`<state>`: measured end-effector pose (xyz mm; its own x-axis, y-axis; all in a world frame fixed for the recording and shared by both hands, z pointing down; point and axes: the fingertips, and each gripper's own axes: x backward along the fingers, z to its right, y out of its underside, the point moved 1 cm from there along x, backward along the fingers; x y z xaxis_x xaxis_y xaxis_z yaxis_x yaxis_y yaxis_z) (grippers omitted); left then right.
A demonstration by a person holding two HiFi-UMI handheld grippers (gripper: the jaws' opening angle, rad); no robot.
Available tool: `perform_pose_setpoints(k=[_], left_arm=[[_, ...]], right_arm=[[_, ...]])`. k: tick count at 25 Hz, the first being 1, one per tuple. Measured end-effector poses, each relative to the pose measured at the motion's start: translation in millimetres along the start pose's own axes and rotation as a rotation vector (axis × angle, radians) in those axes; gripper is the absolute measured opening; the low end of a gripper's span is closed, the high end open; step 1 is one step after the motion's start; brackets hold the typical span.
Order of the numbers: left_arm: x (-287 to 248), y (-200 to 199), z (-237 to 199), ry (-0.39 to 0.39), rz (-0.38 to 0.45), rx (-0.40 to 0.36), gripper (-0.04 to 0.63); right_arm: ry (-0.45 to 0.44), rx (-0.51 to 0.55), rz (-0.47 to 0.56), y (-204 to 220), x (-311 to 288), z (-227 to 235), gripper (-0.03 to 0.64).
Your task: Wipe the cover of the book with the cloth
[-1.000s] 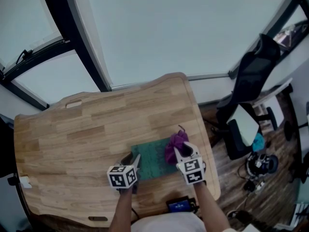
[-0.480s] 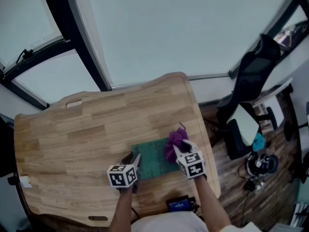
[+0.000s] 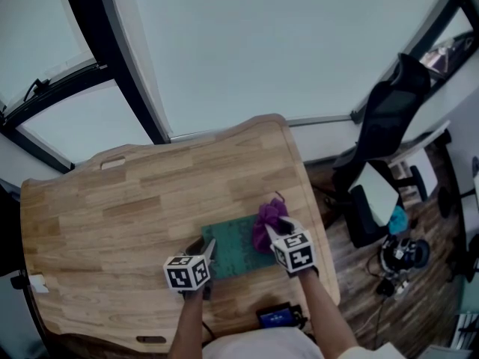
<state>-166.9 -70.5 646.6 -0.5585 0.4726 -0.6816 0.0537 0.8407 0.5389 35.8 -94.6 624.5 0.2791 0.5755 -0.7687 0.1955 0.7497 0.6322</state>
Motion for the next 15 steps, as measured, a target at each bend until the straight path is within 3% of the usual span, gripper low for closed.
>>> perform_pose_setpoints(k=[15], left_arm=[[0.3,0.2,-1.5,0.011,-0.001,0.013,0.135]], right_arm=[[0.018,-0.022,-0.037,-6.2,-3.7,0.2,0.087]])
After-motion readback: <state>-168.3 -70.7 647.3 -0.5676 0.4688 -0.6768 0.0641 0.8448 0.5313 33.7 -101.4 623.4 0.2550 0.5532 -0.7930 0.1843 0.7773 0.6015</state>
